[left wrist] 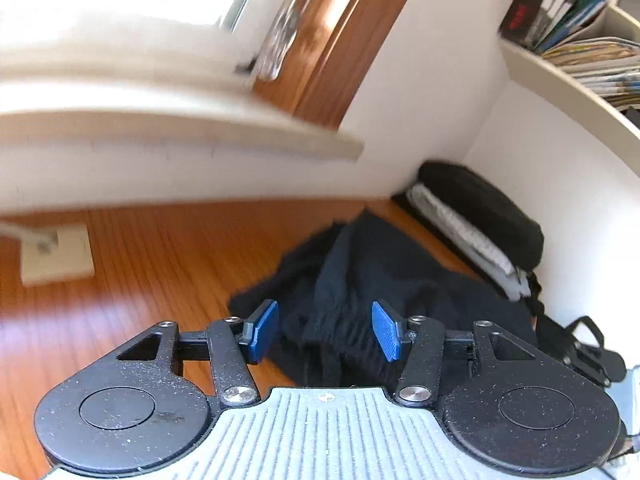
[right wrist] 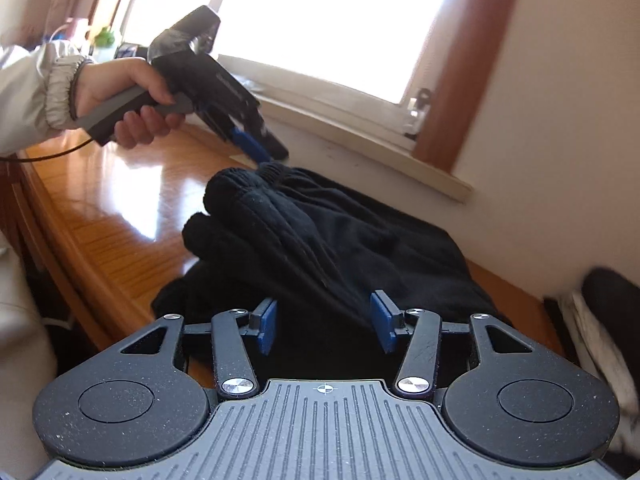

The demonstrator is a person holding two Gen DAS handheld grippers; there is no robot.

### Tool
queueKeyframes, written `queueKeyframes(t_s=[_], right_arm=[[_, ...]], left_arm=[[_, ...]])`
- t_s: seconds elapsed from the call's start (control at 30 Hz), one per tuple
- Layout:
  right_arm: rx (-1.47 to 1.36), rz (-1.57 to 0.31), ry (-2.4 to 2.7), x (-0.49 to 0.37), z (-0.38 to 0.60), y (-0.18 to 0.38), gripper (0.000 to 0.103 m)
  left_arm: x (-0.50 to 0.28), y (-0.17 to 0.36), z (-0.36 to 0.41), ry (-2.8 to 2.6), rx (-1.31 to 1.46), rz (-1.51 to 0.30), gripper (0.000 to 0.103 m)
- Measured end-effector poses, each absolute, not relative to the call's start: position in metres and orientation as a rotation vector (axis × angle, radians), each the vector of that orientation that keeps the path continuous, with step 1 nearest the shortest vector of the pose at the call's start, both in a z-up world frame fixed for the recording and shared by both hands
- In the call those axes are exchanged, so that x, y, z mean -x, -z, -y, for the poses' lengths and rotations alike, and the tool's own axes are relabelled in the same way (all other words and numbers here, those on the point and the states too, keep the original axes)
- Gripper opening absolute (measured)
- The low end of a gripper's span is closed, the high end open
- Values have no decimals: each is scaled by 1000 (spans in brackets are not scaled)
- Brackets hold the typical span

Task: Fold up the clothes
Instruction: 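Withdraw both open tools from the folded pants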

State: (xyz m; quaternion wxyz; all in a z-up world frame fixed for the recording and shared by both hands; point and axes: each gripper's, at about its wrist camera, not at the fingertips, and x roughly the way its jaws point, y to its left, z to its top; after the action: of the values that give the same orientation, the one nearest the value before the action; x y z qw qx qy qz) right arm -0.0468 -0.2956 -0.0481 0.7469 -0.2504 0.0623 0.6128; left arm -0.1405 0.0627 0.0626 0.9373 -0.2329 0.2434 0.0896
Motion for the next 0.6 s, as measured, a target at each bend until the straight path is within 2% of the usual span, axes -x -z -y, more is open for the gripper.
queueKeyframes(t_s=[0.17, 0.23, 0.3, 0.4, 0.6], right_arm=[[404, -189, -1288, 21, 317, 39, 48], [319, -195, -1251, 9, 318, 32, 46], [245, -221, -1188, -1, 312, 27, 30], [144, -265, -1151, -18, 294, 30, 30], [176, -436, -1088, -46, 293, 68, 30]], left_arm=[[111, -82, -46, -136, 427, -478, 55], [94, -82, -29, -80, 384, -488, 51], [77, -75, -10, -28, 345, -522, 48], [62, -57, 14, 24, 287, -589, 45], [65, -24, 24, 46, 228, -670, 44]])
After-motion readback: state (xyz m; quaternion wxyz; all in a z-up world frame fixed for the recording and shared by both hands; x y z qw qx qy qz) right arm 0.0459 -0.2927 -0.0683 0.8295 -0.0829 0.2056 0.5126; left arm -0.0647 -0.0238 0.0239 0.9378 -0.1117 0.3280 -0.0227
